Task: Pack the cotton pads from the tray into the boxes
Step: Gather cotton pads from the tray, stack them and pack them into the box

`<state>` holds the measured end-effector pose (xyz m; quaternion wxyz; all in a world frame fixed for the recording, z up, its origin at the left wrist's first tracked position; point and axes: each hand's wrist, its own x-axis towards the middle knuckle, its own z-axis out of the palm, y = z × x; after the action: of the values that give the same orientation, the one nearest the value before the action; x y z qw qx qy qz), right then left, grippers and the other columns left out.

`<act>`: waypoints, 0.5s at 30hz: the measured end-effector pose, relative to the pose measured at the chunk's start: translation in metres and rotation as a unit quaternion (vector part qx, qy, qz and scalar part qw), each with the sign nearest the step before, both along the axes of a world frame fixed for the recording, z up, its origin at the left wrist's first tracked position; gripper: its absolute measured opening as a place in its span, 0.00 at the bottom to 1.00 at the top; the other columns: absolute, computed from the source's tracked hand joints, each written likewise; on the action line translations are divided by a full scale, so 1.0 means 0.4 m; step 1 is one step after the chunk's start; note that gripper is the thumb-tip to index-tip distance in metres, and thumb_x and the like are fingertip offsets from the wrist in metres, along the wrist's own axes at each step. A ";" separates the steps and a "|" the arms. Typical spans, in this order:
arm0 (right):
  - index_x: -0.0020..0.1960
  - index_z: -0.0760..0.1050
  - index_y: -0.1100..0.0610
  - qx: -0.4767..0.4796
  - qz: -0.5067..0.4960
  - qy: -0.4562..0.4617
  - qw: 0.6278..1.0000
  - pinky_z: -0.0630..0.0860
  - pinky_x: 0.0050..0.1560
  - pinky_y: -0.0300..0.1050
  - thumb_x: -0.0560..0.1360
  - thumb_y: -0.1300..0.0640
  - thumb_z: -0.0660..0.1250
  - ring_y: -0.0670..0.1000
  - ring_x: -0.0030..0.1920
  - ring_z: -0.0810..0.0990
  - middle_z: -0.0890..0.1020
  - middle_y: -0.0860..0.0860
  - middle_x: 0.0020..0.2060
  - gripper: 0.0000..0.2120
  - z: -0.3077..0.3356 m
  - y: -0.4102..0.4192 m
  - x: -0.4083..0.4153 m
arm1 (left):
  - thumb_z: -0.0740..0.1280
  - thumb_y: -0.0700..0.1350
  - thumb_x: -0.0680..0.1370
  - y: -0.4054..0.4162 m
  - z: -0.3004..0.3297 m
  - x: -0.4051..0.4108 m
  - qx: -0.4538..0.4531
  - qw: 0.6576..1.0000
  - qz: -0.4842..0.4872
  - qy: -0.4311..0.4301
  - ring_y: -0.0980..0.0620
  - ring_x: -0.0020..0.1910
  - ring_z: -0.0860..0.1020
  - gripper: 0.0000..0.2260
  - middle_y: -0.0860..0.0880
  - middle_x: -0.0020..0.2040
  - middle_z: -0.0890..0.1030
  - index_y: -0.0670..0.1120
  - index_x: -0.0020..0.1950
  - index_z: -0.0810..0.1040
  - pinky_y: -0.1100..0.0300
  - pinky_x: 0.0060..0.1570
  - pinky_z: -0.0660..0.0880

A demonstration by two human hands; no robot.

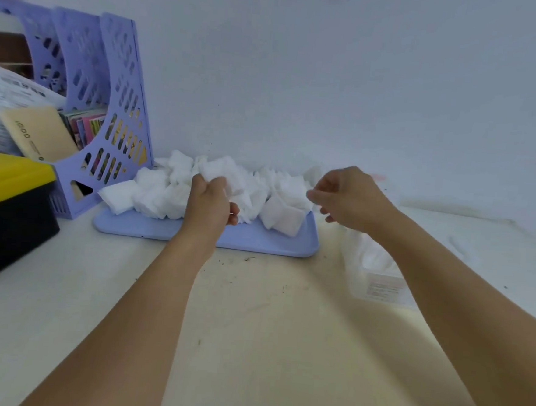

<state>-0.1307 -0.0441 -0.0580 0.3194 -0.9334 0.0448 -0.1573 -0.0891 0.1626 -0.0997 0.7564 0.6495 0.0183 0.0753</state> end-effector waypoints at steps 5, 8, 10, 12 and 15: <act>0.42 0.75 0.64 0.025 -0.034 0.166 0.985 0.83 0.48 0.53 0.71 0.50 0.78 0.59 0.35 0.83 0.81 0.59 0.34 0.18 -0.038 0.063 0.050 | 0.56 0.41 0.82 -0.029 -0.014 0.003 0.024 1.000 0.007 0.004 0.47 0.47 0.74 0.03 0.52 0.44 0.70 0.45 0.55 0.67 0.52 0.46 0.75; 0.53 0.73 0.65 0.042 -0.084 0.169 0.981 0.76 0.39 0.49 0.69 0.41 0.78 0.54 0.36 0.78 0.77 0.55 0.35 0.30 -0.059 0.101 0.089 | 0.55 0.42 0.83 -0.026 -0.025 0.003 0.054 0.998 0.014 0.010 0.48 0.47 0.73 0.05 0.54 0.43 0.70 0.44 0.56 0.67 0.46 0.59 0.76; 0.66 0.65 0.67 0.071 -0.116 0.158 0.978 0.73 0.43 0.48 0.68 0.39 0.78 0.55 0.44 0.77 0.76 0.54 0.43 0.43 -0.070 0.115 0.105 | 0.56 0.43 0.83 -0.028 -0.029 0.001 0.065 0.998 0.009 0.009 0.47 0.50 0.74 0.05 0.54 0.44 0.71 0.44 0.56 0.68 0.43 0.62 0.75; 0.68 0.65 0.68 0.073 -0.123 0.149 0.978 0.72 0.46 0.47 0.68 0.43 0.79 0.56 0.53 0.79 0.78 0.56 0.55 0.42 -0.086 0.121 0.118 | 0.57 0.43 0.83 -0.027 -0.030 -0.003 0.069 0.998 0.000 0.008 0.48 0.50 0.74 0.05 0.54 0.45 0.72 0.44 0.56 0.69 0.41 0.63 0.75; 0.52 0.74 0.63 0.040 -0.107 0.112 0.987 0.72 0.45 0.45 0.71 0.53 0.79 0.56 0.51 0.79 0.79 0.56 0.50 0.20 -0.069 0.124 0.100 | 0.60 0.42 0.81 -0.021 -0.029 -0.003 0.078 0.997 0.017 -0.007 0.49 0.45 0.74 0.04 0.52 0.44 0.74 0.43 0.53 0.70 0.42 0.58 0.78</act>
<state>-0.0908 0.0057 -0.0857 0.3306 -0.9214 0.1862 -0.0834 -0.0903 0.1541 -0.1113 0.7018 0.7058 0.0184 0.0942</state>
